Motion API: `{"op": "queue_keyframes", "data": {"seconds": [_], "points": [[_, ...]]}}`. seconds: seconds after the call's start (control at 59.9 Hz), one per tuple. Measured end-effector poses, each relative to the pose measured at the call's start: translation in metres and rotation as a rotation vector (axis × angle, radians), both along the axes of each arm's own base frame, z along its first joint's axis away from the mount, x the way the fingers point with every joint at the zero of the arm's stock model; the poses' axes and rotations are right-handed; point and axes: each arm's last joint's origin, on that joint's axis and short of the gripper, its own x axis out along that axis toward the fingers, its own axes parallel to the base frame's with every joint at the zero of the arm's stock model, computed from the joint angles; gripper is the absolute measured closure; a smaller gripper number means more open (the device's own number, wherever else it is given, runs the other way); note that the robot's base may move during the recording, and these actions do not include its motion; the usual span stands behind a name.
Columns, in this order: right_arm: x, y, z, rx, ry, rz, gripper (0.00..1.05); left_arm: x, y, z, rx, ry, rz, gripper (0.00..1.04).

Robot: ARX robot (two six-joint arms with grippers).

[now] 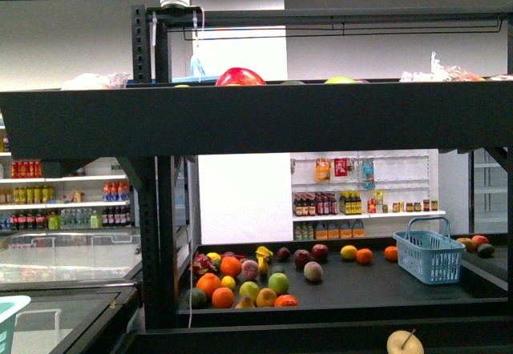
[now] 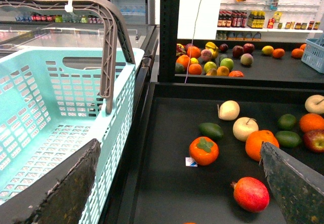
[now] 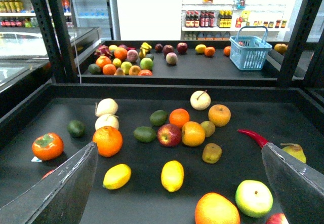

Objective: Pick lemon from shelf

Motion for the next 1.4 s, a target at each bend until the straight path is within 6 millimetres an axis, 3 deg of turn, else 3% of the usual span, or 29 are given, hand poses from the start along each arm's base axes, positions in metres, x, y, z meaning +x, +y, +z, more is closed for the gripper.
{"op": "queue_keyframes", "data": {"seconds": [0.184, 0.3, 0.434, 0.484, 0.567, 0.668, 0.901, 0.918, 1.051, 1.402], "points": [[0.0, 0.0, 0.0, 0.0, 0.0, 0.0, 0.07, 0.0, 0.0, -0.001, -0.013, 0.01, 0.002, 0.08], [0.0, 0.0, 0.0, 0.0, 0.0, 0.0, 0.07, 0.009, 0.004, 0.002, -0.252, 0.213, 0.009, 0.08], [0.0, 0.0, 0.0, 0.0, 0.0, 0.0, 0.07, 0.039, 0.026, 0.063, -0.522, 0.156, -0.006, 0.08], [0.0, 0.0, 0.0, 0.0, 0.0, 0.0, 0.07, 0.058, 0.05, 0.09, -0.705, 0.155, 0.011, 0.08], [0.0, 0.0, 0.0, 0.0, 0.0, 0.0, 0.07, 0.086, 0.085, 0.104, -0.919, 0.139, 0.056, 0.08], [0.0, 0.0, 0.0, 0.0, 0.0, 0.0, 0.07, 0.114, 0.116, 0.102, -1.079, 0.142, 0.105, 0.08], [0.0, 0.0, 0.0, 0.0, 0.0, 0.0, 0.07, 0.162, 0.147, 0.092, -1.275, 0.122, 0.118, 0.08], [0.0, 0.0, 0.0, 0.0, 0.0, 0.0, 0.07, 0.212, 0.169, 0.088, -1.382, 0.026, 0.075, 0.08], [0.0, 0.0, 0.0, 0.0, 0.0, 0.0, 0.07, 0.227, 0.174, 0.087, -1.393, 0.011, 0.081, 0.08], [0.0, 0.0, 0.0, 0.0, 0.0, 0.0, 0.07, 0.235, 0.178, 0.083, -1.406, 0.034, 0.13, 0.67]]}}
